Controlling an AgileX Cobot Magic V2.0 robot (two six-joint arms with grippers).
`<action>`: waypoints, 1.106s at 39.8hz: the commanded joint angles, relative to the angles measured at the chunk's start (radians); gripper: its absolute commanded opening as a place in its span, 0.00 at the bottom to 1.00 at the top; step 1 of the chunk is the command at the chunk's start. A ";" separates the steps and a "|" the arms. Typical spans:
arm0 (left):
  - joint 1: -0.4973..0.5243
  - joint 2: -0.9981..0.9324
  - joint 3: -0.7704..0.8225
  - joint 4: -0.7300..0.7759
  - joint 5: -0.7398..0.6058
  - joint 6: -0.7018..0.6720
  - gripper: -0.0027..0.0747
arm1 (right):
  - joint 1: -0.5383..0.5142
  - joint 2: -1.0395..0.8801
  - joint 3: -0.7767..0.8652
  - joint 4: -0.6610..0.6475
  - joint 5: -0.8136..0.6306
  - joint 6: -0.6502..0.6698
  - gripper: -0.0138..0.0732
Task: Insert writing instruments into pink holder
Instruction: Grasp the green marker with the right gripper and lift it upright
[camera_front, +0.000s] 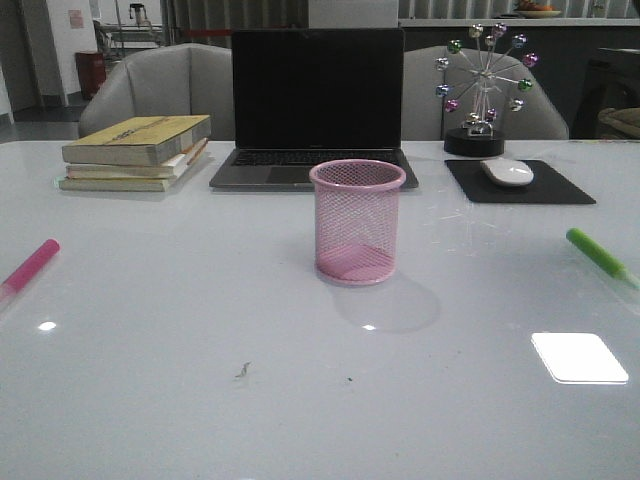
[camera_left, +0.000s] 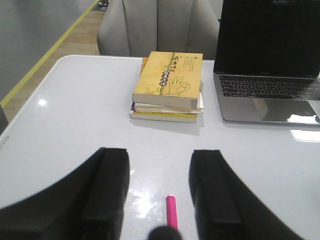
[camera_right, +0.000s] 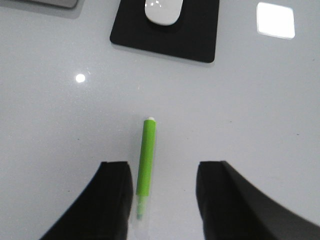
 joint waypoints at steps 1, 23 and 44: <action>-0.007 -0.012 -0.035 -0.008 -0.081 -0.006 0.45 | -0.007 0.065 -0.119 0.028 0.008 -0.005 0.65; -0.007 -0.012 -0.035 -0.008 -0.081 -0.006 0.19 | -0.007 0.460 -0.329 0.071 0.216 -0.003 0.65; -0.007 -0.012 -0.035 -0.008 -0.092 -0.006 0.16 | -0.018 0.523 -0.329 0.064 0.224 -0.003 0.22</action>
